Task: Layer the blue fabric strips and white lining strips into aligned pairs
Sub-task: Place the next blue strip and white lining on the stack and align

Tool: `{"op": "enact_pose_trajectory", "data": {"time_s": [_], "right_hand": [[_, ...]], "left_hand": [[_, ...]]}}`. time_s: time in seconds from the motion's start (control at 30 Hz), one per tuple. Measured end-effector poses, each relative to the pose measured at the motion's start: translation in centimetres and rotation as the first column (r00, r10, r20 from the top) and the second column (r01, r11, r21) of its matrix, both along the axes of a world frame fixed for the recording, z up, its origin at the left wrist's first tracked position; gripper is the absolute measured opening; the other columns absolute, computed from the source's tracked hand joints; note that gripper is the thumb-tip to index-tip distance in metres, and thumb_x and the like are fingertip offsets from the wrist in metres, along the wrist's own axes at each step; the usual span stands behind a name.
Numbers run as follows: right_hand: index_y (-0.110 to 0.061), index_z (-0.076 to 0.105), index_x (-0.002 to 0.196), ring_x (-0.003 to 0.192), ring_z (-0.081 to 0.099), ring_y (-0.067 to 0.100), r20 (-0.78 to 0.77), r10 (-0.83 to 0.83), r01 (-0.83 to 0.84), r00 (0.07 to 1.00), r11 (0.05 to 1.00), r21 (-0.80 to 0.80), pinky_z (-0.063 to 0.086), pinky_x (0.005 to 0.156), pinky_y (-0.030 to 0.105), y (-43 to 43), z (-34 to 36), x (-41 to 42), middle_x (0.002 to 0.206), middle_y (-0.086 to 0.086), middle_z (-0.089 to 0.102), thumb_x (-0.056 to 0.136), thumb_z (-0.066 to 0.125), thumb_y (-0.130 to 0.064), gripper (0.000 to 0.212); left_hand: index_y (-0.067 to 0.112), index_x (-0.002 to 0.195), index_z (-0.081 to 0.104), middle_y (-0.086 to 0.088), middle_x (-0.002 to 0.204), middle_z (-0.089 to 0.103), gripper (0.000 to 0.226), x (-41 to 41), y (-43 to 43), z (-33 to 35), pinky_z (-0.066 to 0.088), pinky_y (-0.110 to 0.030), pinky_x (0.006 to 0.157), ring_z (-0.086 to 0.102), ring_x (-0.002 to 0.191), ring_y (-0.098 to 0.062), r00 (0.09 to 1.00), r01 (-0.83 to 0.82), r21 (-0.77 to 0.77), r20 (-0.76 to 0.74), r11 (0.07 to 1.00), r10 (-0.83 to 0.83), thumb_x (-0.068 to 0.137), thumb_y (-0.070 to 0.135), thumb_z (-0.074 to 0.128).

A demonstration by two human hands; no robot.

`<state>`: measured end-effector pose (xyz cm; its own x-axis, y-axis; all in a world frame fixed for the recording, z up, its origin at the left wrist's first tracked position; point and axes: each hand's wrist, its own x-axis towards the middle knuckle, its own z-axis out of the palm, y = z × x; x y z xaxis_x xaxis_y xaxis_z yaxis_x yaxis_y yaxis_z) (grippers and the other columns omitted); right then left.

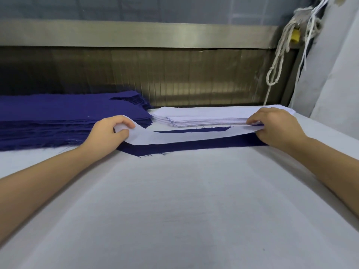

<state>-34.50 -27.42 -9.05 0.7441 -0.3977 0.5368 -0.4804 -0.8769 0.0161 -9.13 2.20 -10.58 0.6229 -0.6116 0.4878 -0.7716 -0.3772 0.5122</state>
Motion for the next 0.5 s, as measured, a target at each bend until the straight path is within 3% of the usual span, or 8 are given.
{"op": "enact_pose_trajectory", "data": {"time_s": [0.07,0.13,0.27,0.4,0.5], "right_hand": [[-0.006,0.074,0.096,0.096,0.056,0.036,0.092,0.006,-0.004,0.996,1.0,-0.021,0.047,0.08,0.043,-0.37,0.13,-0.26,0.101,0.014,0.069,0.075,0.054,0.011,0.033],[-0.003,0.075,0.089,0.092,0.054,0.038,0.165,0.027,-0.02,0.986,0.999,-0.045,0.046,0.078,0.045,-0.59,0.19,-0.5,0.098,0.017,0.069,0.079,0.055,0.013,0.028],[-0.003,0.077,0.083,0.093,0.049,0.041,0.215,0.028,-0.015,0.976,0.998,-0.066,0.043,0.075,0.045,-0.52,-0.17,-0.57,0.104,0.021,0.061,0.081,0.06,0.011,0.022],[-0.006,0.077,0.088,0.082,0.05,0.029,0.25,-0.012,-0.001,0.968,0.999,0.049,0.043,0.068,0.036,-0.59,-0.61,-0.29,0.106,0.015,0.053,0.089,0.055,0.004,0.023],[-0.007,0.076,0.091,0.086,0.056,0.031,0.236,-0.001,-0.026,0.972,0.994,0.11,0.042,0.072,0.034,-0.63,-0.8,-0.07,0.109,0.012,0.057,0.089,0.054,0.004,0.025]], "left_hand": [[0.018,0.09,0.067,0.026,0.053,0.055,0.024,-0.13,-0.02,0.03,0.032,-0.004,0.046,0.046,0.046,0.005,1.0,-0.008,-0.009,0.0,1.0,0.008,0.084,-0.002,0.054],[0.017,0.091,0.069,0.011,0.05,0.05,0.023,-0.12,-0.1,-0.02,0.032,-0.009,0.046,0.046,0.047,0.0,0.999,-0.043,-0.009,-0.015,0.999,0.043,0.085,0.0,0.055],[0.018,0.09,0.069,0.007,0.054,0.045,0.021,-0.08,-0.19,0.0,0.027,-0.02,0.049,0.037,0.048,-0.011,0.995,-0.093,-0.003,-0.022,0.996,0.093,0.085,0.002,0.056],[0.02,0.086,0.069,0.009,0.051,0.048,0.02,-0.25,-0.14,0.1,0.028,-0.019,0.049,0.038,0.046,-0.01,0.994,-0.108,-0.018,-0.005,0.994,0.108,0.086,0.004,0.057],[0.019,0.085,0.071,0.005,0.056,0.055,0.018,-0.23,-0.16,0.07,0.03,-0.018,0.051,0.04,0.046,-0.01,0.993,-0.115,-0.042,0.004,0.993,0.115,0.086,0.007,0.058]]}}
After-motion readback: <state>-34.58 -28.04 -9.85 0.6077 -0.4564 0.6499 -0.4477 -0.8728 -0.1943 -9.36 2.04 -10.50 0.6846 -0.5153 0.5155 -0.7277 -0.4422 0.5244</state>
